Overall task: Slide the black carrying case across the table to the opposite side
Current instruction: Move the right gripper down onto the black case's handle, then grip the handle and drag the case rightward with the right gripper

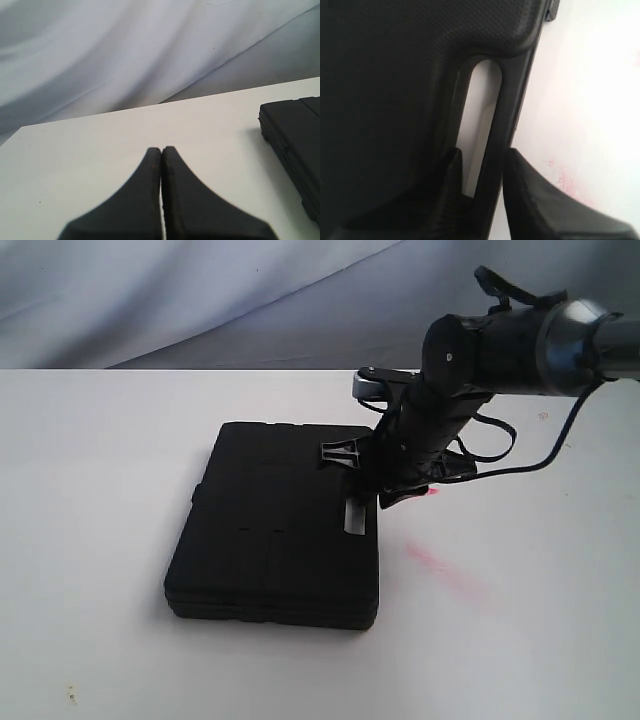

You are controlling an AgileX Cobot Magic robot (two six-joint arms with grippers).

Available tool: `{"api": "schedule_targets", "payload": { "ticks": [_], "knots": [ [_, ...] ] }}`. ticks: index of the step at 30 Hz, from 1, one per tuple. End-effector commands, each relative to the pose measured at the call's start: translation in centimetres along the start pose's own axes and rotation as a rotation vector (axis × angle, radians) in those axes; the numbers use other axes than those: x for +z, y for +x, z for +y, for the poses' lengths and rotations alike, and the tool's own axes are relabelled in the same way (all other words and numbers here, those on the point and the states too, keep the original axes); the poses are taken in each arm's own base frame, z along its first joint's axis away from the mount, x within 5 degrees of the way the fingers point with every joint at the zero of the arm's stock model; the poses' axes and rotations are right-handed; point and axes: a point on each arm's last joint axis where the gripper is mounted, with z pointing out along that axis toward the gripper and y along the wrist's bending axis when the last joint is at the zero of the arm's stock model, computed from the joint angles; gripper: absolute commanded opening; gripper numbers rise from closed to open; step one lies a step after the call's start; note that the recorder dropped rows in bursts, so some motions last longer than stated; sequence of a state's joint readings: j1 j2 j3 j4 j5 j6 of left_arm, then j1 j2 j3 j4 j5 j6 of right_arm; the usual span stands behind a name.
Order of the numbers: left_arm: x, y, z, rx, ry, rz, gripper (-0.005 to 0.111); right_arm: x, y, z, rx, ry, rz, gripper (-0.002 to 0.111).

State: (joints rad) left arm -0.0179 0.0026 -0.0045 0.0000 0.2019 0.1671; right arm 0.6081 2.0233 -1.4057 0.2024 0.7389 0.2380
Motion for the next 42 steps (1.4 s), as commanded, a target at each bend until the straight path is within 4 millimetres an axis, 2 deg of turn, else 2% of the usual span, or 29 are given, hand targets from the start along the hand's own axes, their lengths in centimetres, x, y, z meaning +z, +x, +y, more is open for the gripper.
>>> {"api": "schedule_targets", "payload": {
  "ticks": [1, 4, 11, 19, 24, 27, 36, 39, 42],
  "knots": [
    [0.0, 0.0, 0.0, -0.020, -0.003, -0.011, 0.000, -0.8, -1.3, 0.5, -0.015, 0.030, 0.018, 0.027],
    [0.0, 0.0, 0.0, -0.020, -0.003, -0.011, 0.000, -1.0, -1.8, 0.6, -0.022, 0.051, 0.035, 0.027],
    [0.0, 0.0, 0.0, -0.020, -0.003, -0.011, 0.000, 0.4, -1.7, 0.1, -0.012, 0.104, 0.114, 0.027],
    [0.0, 0.0, 0.0, -0.020, -0.003, -0.011, 0.000, 0.8, -2.2, 0.2, 0.003, 0.091, 0.068, 0.028],
    [0.0, 0.0, 0.0, -0.020, -0.003, -0.011, 0.000, 0.8, -2.4, 0.3, 0.005, 0.080, 0.046, 0.035],
    [0.0, 0.0, 0.0, -0.020, -0.003, -0.011, 0.000, 1.0, -2.3, 0.3, 0.011, 0.077, 0.053, 0.036],
    [0.0, 0.0, 0.0, -0.020, -0.003, -0.011, 0.000, 3.2, -2.0, 0.1, 0.036, 0.072, 0.090, 0.036],
    [0.0, 0.0, 0.0, -0.020, -0.003, -0.011, 0.000, 3.6, -1.9, 0.0, 0.040, 0.070, 0.094, 0.033],
    [0.0, 0.0, 0.0, -0.020, -0.003, -0.011, 0.000, 4.1, -1.8, -0.1, 0.038, 0.073, 0.105, 0.024]
  ]
}}
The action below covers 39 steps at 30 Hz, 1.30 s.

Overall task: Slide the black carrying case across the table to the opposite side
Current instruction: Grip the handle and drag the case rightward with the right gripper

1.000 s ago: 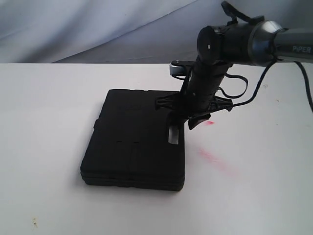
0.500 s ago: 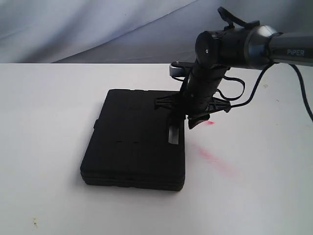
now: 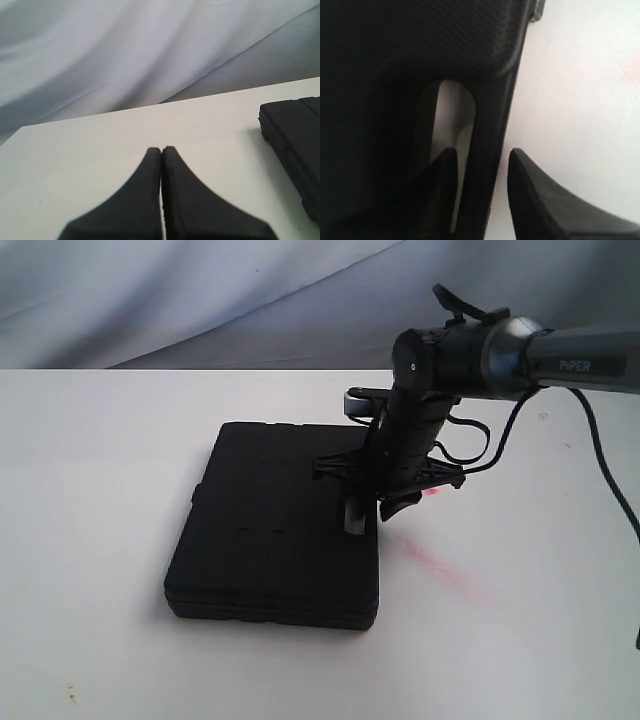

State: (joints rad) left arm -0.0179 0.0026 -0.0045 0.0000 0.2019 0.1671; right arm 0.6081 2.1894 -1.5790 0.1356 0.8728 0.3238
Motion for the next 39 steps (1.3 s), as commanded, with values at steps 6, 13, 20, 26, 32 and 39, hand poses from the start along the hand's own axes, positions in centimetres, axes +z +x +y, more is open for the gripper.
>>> {"api": "schedule_targets", "payload": {
  "ticks": [6, 13, 20, 26, 32, 39],
  "knots": [
    [0.0, 0.0, 0.0, -0.020, -0.003, -0.011, 0.000, 0.4, -0.1, 0.1, -0.016, -0.008, -0.004, 0.006],
    [0.0, 0.0, 0.0, -0.020, -0.003, -0.011, 0.000, 0.3, 0.3, -1.2, -0.100, 0.114, 0.052, 0.000],
    [0.0, 0.0, 0.0, -0.020, -0.003, -0.011, 0.000, -1.3, 0.1, -2.5, -0.090, 0.199, 0.049, 0.000],
    [0.0, 0.0, 0.0, -0.020, -0.003, -0.011, 0.000, -2.3, 0.3, -5.6, -0.056, 0.273, 0.052, 0.000],
    [0.0, 0.0, 0.0, -0.020, -0.003, -0.011, 0.000, -3.3, 1.6, -9.6, 0.031, 0.276, 0.039, 0.000],
    [0.0, 0.0, 0.0, -0.020, -0.003, -0.011, 0.000, -4.1, 2.9, -14.1, 0.076, 0.335, 0.038, 0.000]
  ]
}}
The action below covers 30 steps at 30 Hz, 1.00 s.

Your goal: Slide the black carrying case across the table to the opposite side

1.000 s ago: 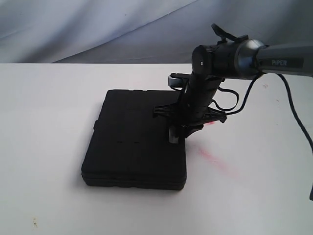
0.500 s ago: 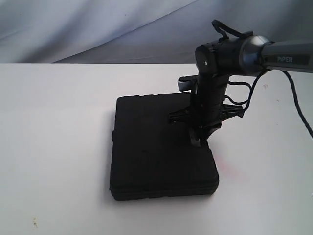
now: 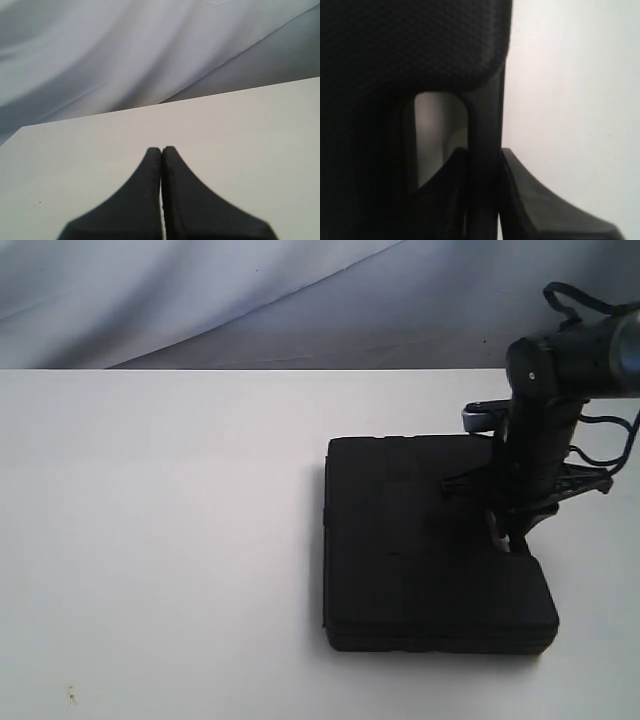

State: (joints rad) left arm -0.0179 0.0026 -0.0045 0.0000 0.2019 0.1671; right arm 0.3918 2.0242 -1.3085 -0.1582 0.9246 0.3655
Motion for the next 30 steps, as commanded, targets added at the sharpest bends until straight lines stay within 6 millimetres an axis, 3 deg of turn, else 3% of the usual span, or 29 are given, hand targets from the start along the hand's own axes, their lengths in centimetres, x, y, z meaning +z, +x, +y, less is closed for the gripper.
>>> {"api": "schedule_targets", "payload": {
  "ticks": [1, 7, 30],
  "knots": [
    [0.0, 0.0, 0.0, -0.020, -0.003, -0.011, 0.000, -0.5, 0.1, -2.8, 0.011, 0.047, -0.028, 0.000],
    [0.0, 0.0, 0.0, -0.020, -0.003, -0.011, 0.000, 0.0, 0.2, -4.1, 0.021, 0.048, -0.019, 0.000],
    [0.0, 0.0, 0.0, -0.020, -0.003, -0.011, 0.000, 0.0, 0.1, -4.3, 0.002, 0.070, -0.029, 0.000]
  ]
}}
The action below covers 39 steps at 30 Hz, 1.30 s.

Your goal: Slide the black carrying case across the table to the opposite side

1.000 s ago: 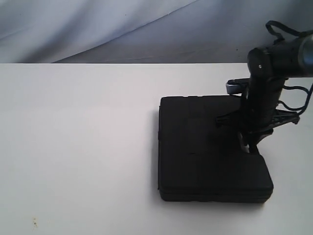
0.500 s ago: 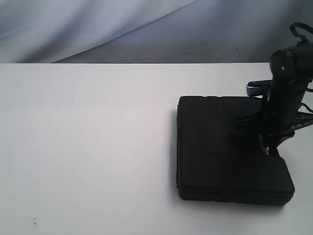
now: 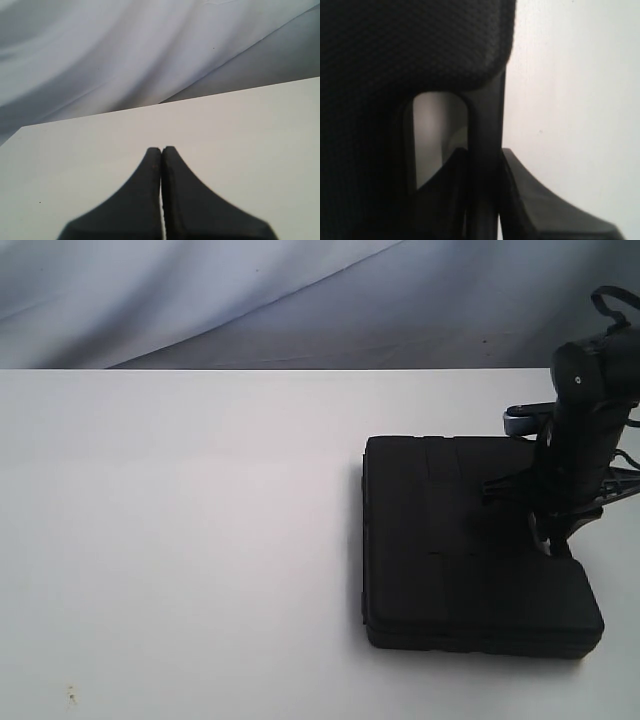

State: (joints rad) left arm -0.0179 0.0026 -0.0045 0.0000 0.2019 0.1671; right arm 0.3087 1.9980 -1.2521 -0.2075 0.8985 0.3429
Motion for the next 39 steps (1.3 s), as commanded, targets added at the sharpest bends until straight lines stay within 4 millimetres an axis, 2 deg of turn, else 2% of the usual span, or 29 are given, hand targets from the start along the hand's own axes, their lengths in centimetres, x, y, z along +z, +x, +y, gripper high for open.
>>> {"api": "schedule_targets", "payload": {
  "ticks": [1, 39],
  "knots": [
    [0.01, 0.01, 0.00, -0.020, -0.003, -0.011, 0.000, -0.60, -0.22, -0.76, -0.022, 0.030, -0.032, 0.000],
    [0.01, 0.01, 0.00, -0.020, -0.003, -0.011, 0.000, -0.61, -0.23, -0.86, -0.013, 0.042, -0.034, 0.000]
  ]
}}
